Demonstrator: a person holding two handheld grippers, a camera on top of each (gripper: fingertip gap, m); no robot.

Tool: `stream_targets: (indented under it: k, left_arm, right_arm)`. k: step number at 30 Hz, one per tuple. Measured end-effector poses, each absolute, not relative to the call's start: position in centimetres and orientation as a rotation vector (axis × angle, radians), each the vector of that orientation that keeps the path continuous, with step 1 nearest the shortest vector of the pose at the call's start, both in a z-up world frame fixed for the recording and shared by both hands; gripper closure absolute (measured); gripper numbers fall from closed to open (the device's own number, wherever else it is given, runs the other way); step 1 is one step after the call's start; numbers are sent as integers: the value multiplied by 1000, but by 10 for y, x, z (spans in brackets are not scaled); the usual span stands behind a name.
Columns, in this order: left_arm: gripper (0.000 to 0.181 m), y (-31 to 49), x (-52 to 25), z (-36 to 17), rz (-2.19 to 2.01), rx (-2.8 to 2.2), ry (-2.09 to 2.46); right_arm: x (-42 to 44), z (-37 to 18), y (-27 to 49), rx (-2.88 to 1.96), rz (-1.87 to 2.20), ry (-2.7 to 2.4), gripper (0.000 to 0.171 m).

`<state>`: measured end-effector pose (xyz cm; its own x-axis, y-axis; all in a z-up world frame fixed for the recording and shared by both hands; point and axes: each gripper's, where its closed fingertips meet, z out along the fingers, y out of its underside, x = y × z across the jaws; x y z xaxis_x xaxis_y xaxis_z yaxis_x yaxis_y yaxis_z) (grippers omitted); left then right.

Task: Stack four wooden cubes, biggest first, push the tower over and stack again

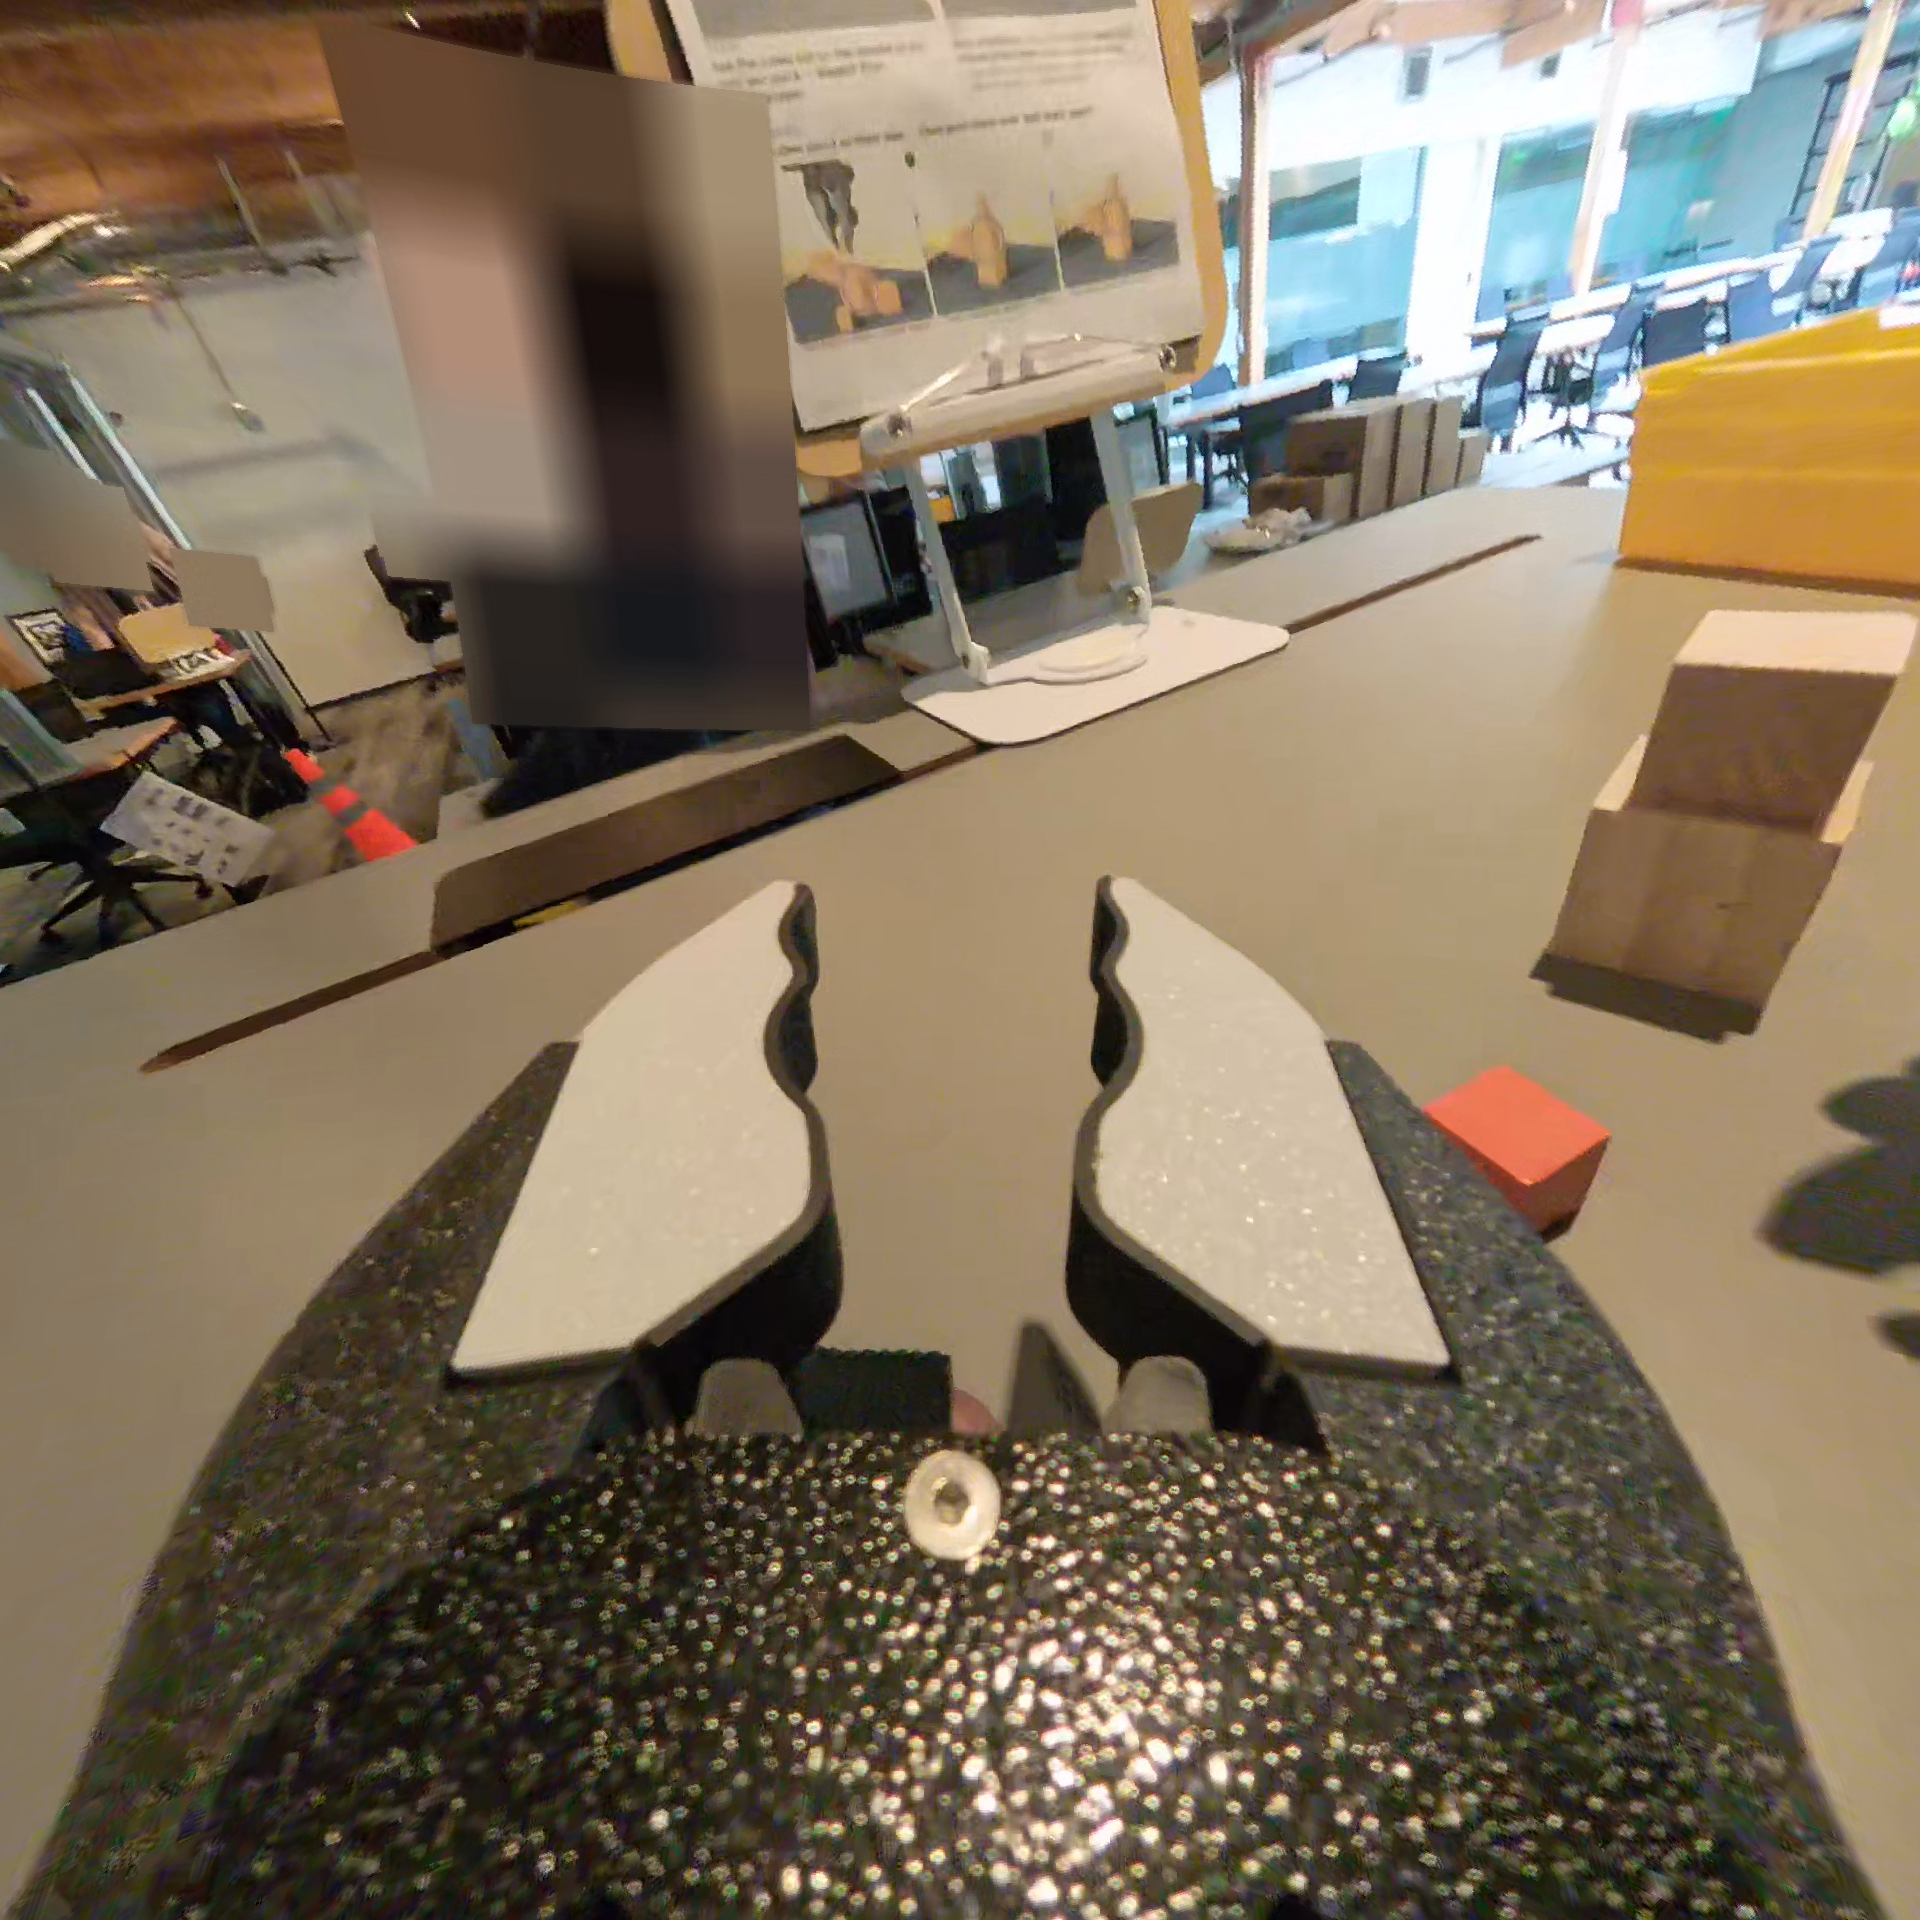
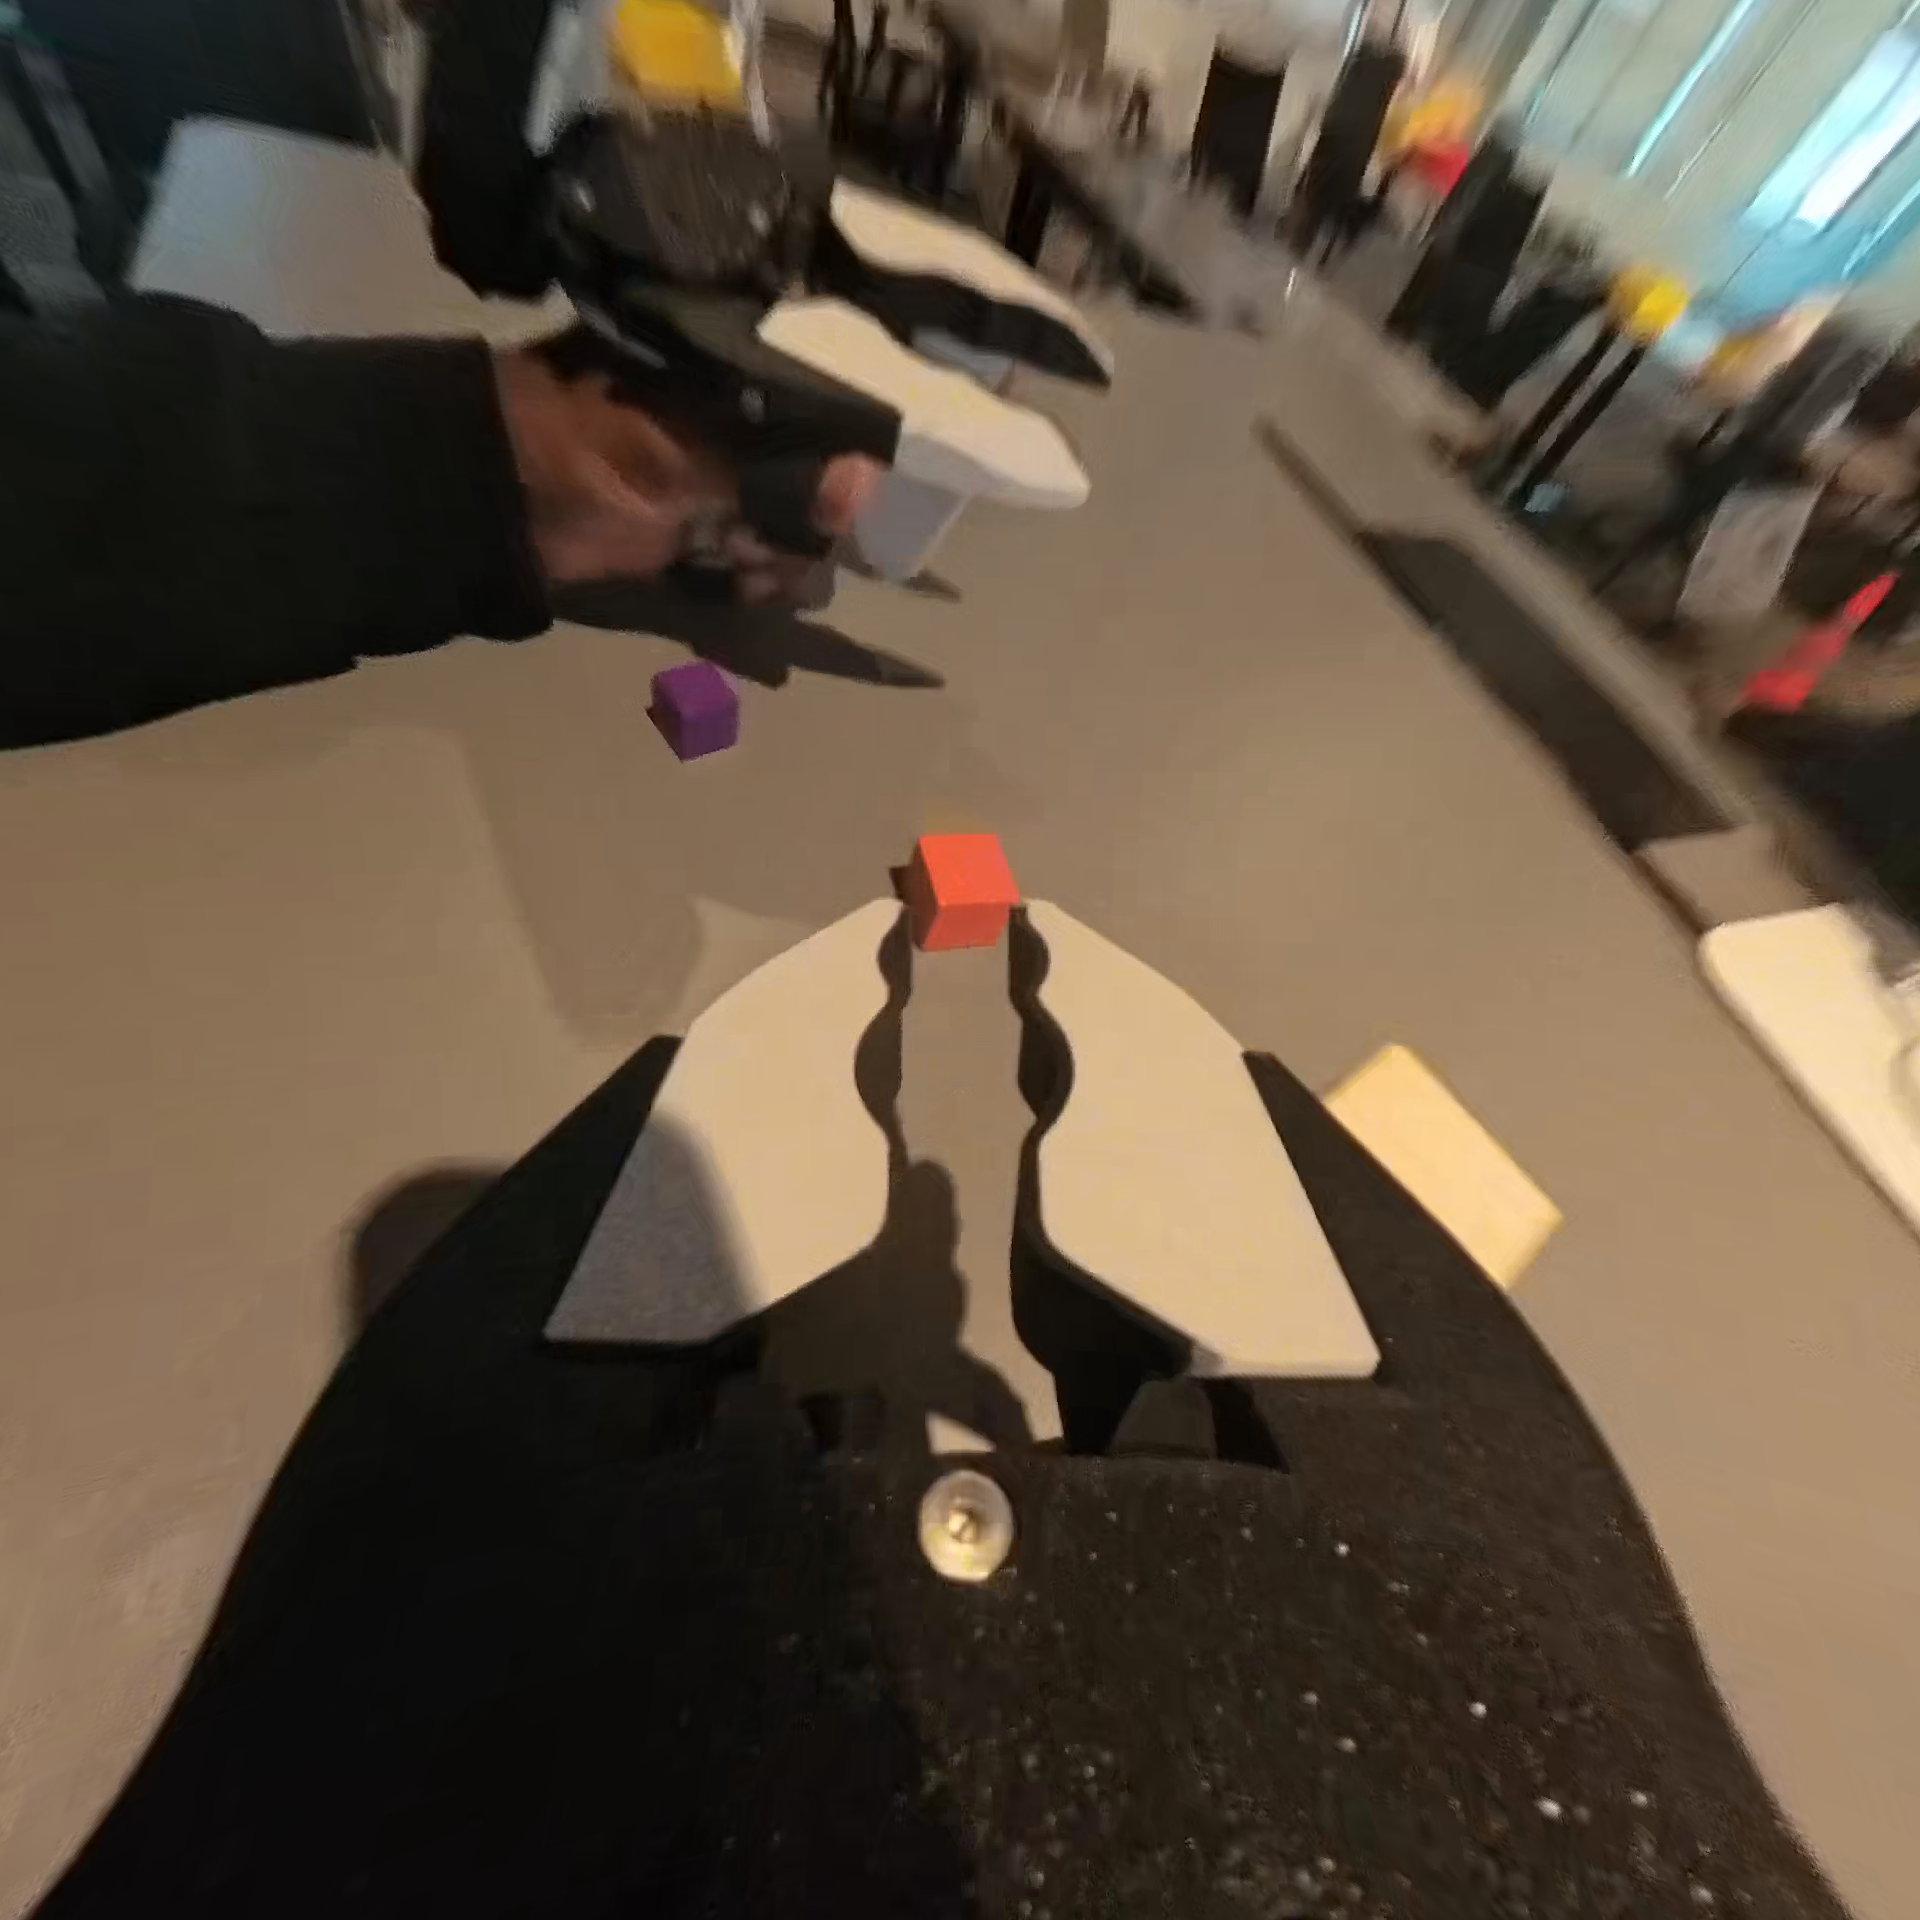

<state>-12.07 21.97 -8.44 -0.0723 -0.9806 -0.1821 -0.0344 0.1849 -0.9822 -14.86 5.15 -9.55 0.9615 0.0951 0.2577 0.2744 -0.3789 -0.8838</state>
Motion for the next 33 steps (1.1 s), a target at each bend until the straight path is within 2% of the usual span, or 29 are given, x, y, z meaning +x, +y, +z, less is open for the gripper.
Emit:
stream_targets:
  k: [5, 15, 18, 25, 33]
  left_arm:
    - [134, 208, -119, -90, -1053, -1005, 1449]
    - [136, 211, -116, -93, -1078, -1052, 1464]
    - [136, 208, -115, -95, -1059, -1045, 1484]
    - [136, 204, -113, -102, -1021, -1038, 1538]
    - [138, 208, -113, -99, -1058, -1060, 1514]
  right_arm:
    - [-146, -130, 93, -2152, -138, -113, 143]
    - [-133, -167, 115, -2324, -218, -1, 123]
    - [-130, -173, 120, -2343, -225, 22, 123]
    - [-128, -181, 125, -2355, -234, 62, 142]
    - [-128, -181, 125, -2350, -267, 71, 142]
